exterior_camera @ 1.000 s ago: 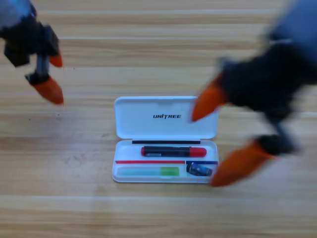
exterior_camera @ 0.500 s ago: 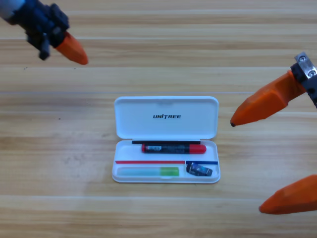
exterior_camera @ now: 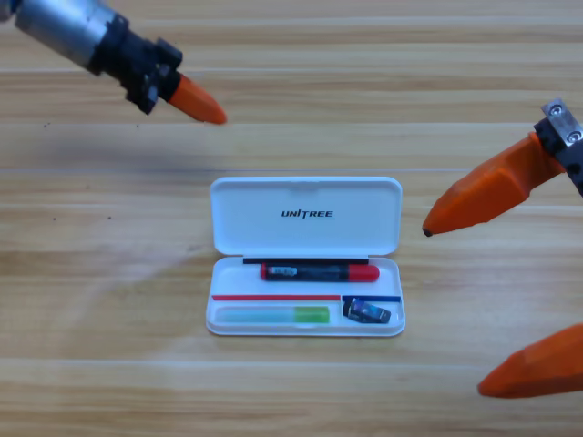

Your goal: Clean up eraser and pencils

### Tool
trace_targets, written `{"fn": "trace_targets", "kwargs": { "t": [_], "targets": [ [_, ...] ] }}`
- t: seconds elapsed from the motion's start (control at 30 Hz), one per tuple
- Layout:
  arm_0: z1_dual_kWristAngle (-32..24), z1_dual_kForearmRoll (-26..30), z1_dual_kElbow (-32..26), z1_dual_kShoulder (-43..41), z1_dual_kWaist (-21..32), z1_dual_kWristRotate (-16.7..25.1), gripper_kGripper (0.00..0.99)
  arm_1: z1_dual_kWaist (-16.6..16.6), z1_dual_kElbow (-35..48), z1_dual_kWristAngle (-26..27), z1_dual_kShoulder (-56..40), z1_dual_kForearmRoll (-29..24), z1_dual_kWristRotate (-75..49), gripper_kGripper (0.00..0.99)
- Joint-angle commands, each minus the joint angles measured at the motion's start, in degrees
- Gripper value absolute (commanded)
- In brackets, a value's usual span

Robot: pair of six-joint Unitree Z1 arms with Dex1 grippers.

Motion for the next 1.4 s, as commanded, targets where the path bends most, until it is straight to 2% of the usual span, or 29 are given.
{"fn": "trace_targets", "kwargs": {
  "t": [0.03,0.17,0.47,1.17,1.4],
  "targets": [
    [-4.4,5.1,-0.6,7.3,-0.1,3.3,0.000,-0.9,1.6,1.1,0.7,-0.7,0.7,0.990],
    [-4.4,7.7,0.3,7.5,-1.9,5.5,0.000,-0.9,1.6,1.1,0.7,-0.7,0.9,0.990],
    [-4.5,7.6,4.7,6.3,-4.8,7.5,0.000,-0.9,1.6,1.1,1.4,-0.7,1.2,0.990],
    [-4.6,5.5,11.5,3.8,-12.1,7.2,0.000,-0.8,1.4,1.1,2.2,-0.7,1.4,0.990],
    [-4.0,0.7,16.4,3.0,-14.7,5.7,0.000,-0.9,1.4,1.1,2.6,-0.7,1.5,0.990]
  ]
}}
